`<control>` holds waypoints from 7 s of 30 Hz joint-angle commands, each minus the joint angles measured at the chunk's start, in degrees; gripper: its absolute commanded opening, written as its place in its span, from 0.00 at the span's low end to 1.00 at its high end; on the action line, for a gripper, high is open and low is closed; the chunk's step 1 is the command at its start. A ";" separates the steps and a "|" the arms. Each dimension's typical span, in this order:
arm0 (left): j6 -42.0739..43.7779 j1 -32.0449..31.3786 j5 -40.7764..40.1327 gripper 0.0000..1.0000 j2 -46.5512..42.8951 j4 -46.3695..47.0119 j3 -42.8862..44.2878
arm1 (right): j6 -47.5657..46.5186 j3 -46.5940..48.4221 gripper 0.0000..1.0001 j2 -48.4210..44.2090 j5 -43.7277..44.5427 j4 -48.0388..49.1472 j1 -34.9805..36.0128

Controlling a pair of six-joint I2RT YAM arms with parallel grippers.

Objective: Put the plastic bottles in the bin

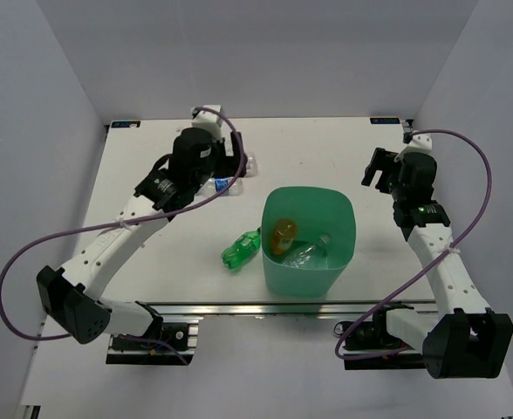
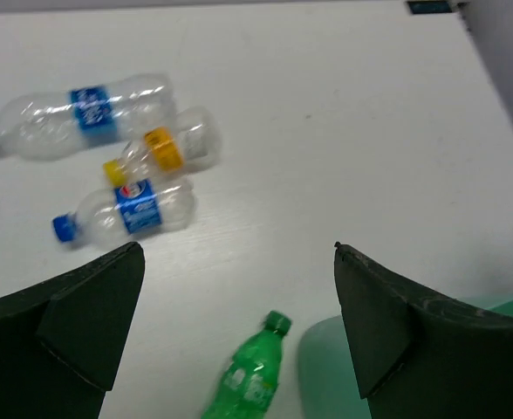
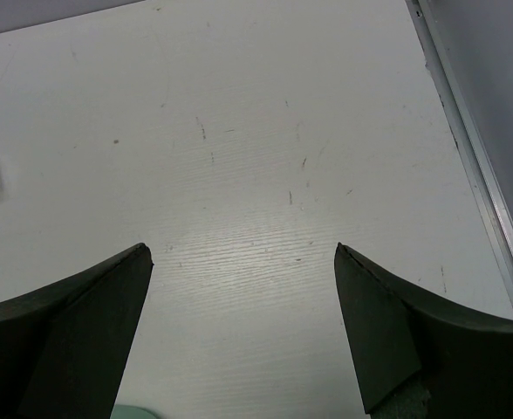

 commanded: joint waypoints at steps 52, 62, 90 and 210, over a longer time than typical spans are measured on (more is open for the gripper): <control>-3.15 4.31 -5.69 0.15 5.14 -5.31 -4.57 | -1.15 3.40 0.89 3.81 -2.00 -1.37 -0.06; 8.10 -4.09 25.41 0.14 7.14 -2.04 15.04 | -5.26 3.58 0.89 4.60 -21.32 0.30 -0.15; 11.62 -15.55 12.37 0.98 1.98 3.12 7.24 | -6.24 5.69 0.89 6.54 -21.61 -2.33 -0.23; -50.74 18.55 -6.65 0.98 35.00 -5.22 22.27 | -5.36 7.54 0.89 8.20 -14.58 -3.74 -0.24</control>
